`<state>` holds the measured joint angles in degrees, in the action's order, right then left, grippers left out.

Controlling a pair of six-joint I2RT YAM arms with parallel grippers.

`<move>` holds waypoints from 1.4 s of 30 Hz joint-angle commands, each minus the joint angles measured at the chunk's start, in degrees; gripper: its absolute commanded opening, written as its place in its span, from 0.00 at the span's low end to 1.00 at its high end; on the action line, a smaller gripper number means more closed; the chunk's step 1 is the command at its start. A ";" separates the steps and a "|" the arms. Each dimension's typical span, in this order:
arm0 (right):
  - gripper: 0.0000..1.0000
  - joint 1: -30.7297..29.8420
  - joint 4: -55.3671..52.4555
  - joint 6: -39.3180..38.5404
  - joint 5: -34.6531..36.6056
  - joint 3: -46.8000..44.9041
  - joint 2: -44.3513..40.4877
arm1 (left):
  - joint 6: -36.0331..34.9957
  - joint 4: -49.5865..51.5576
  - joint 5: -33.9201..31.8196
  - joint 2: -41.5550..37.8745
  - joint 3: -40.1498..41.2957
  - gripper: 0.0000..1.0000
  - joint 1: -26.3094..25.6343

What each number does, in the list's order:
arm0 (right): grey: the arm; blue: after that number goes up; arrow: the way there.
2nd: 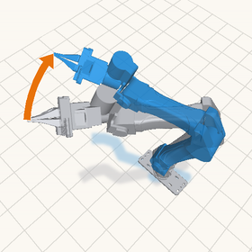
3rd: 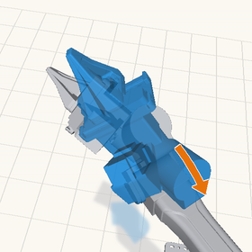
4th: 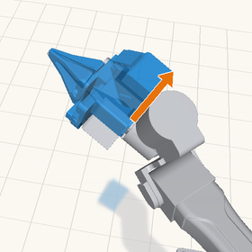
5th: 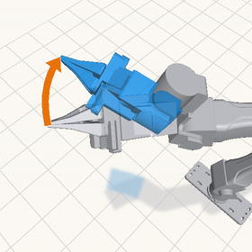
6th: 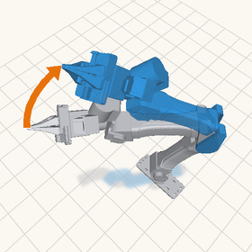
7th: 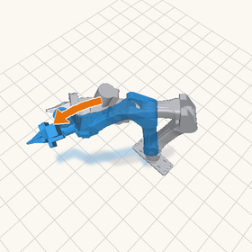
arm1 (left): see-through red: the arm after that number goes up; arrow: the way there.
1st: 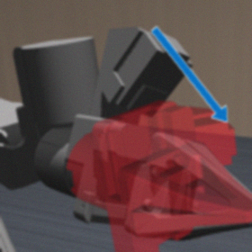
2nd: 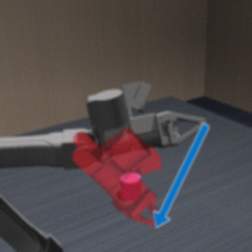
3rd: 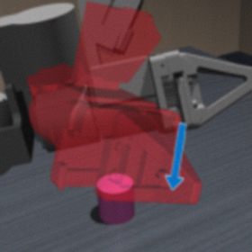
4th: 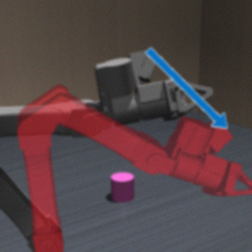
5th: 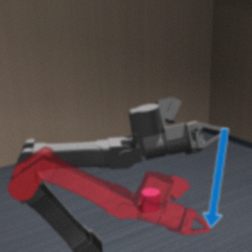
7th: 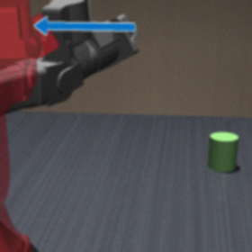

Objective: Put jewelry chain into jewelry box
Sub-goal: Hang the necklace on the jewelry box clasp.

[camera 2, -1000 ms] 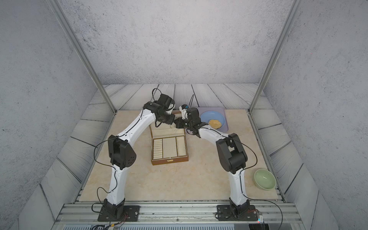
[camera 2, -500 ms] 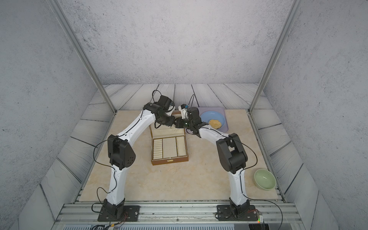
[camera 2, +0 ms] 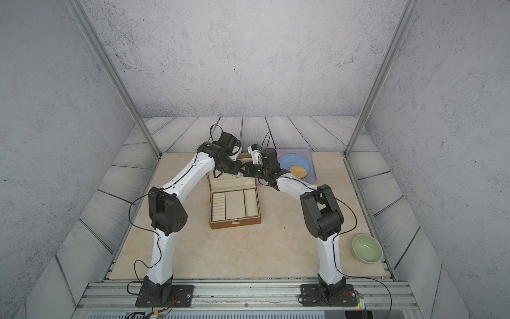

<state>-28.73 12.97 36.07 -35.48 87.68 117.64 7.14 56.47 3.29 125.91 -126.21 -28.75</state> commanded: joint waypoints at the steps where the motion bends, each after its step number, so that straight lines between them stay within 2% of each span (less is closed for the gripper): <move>1: 0.00 -0.22 2.20 1.50 -2.84 0.45 0.43 | -0.10 0.08 0.53 -2.30 0.53 0.03 0.01; 8: 0.00 -0.10 1.46 1.60 -1.93 -0.15 1.12 | -0.18 0.13 0.46 -2.38 0.58 0.03 0.01; 17: 0.00 0.05 -3.95 -3.74 3.17 -0.32 0.76 | 0.54 0.65 2.38 -3.41 0.37 0.03 0.01; 24: 0.06 0.03 -5.94 -5.38 4.93 0.60 1.01 | 0.81 0.91 3.01 -3.36 1.02 0.03 0.01; 29: 0.23 0.00 -6.66 -6.07 6.12 0.42 0.71 | 0.52 0.56 2.65 -2.33 1.23 0.03 0.09; 42: 0.25 0.04 -6.78 -7.07 7.66 -0.68 -0.90 | -0.07 0.72 1.14 0.81 2.12 0.01 0.17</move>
<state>-28.69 7.35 29.82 -29.19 87.68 117.75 7.75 56.49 5.23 125.03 -125.23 -28.67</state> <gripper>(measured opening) 0.252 0.048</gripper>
